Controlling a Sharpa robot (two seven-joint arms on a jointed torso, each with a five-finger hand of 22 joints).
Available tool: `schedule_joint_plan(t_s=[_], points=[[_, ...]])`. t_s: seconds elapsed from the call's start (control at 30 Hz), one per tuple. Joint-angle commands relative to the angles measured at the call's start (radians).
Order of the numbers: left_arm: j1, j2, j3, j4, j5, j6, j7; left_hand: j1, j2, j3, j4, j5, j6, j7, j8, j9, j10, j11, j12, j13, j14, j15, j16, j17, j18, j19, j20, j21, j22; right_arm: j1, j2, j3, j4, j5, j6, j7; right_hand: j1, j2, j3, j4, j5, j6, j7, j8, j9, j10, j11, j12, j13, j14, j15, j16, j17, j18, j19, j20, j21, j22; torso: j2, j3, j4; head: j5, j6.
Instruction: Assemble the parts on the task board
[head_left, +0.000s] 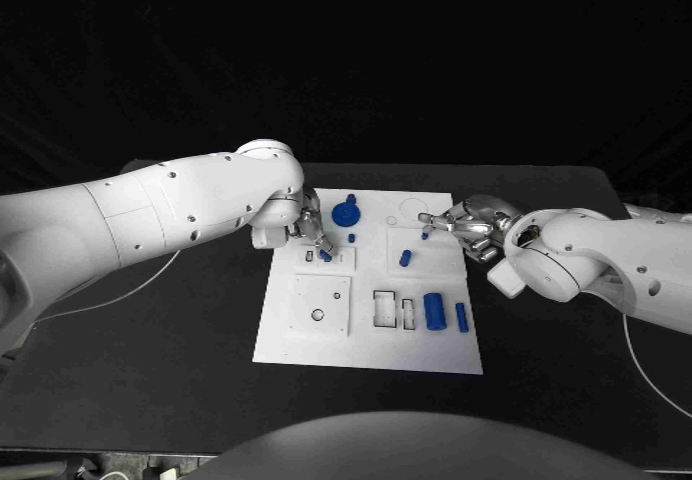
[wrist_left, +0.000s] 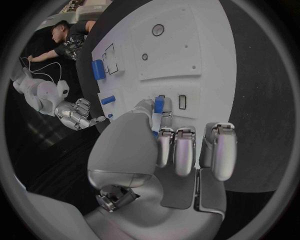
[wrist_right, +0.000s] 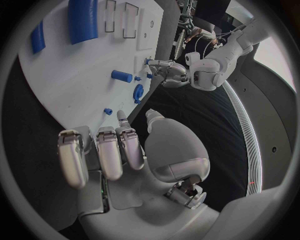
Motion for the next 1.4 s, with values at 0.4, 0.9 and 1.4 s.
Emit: schedule_joint_plan(t_s=[0.4,0.9,1.4], points=[[-0.003,0.009,-0.001,-0.009,-0.002,0.011,-0.034,0.001,0.011,0.004,0.001,-0.004,0.004,-0.001,0.002,0.002,0.108,-0.004,0.002,0.263,0.102,-0.006,0.003,0.263,-0.007,0.105,0.01,0.002,0.264,-0.001,0.002,0.0,0.002,-0.009,0.008,0.002,0.008,0.002,-0.006,0.002,0.005,0.004,0.006,0.005,0.002,0.105,0.006,0.003,0.263,0.106,0.009,0.004,0.263,-0.014,0.107,0.006,0.004,0.263,0.0,0.0004,0.0,0.0,0.0],[-0.004,0.009,-0.001,-0.015,-0.002,0.016,-0.032,-0.008,0.01,0.0,0.004,-0.013,0.001,0.001,-0.002,0.004,0.108,-0.002,0.002,0.263,0.102,-0.005,0.003,0.263,-0.007,0.105,0.011,0.002,0.264,-0.001,0.002,0.0,0.003,-0.009,0.006,0.003,0.008,0.002,-0.006,0.002,0.005,0.004,0.006,0.005,0.002,0.105,0.006,0.003,0.263,0.106,0.009,0.004,0.263,-0.014,0.107,0.006,0.004,0.263,-0.001,0.0,-0.0008,0.003,0.0],[-0.005,0.009,-0.002,-0.017,0.002,0.027,-0.033,-0.014,0.009,-0.002,0.004,-0.017,0.001,0.002,-0.004,0.005,0.108,-0.001,0.002,0.263,0.102,-0.004,0.003,0.263,-0.007,0.105,0.012,0.002,0.264,-0.001,0.003,0.0,0.002,-0.009,0.002,0.005,0.009,0.003,-0.009,0.002,0.006,0.004,0.005,0.006,0.002,0.105,0.006,0.003,0.263,0.106,0.009,0.004,0.263,-0.014,0.107,0.007,0.004,0.263,-0.001,0.0003,0.0005,0.003,0.0]])
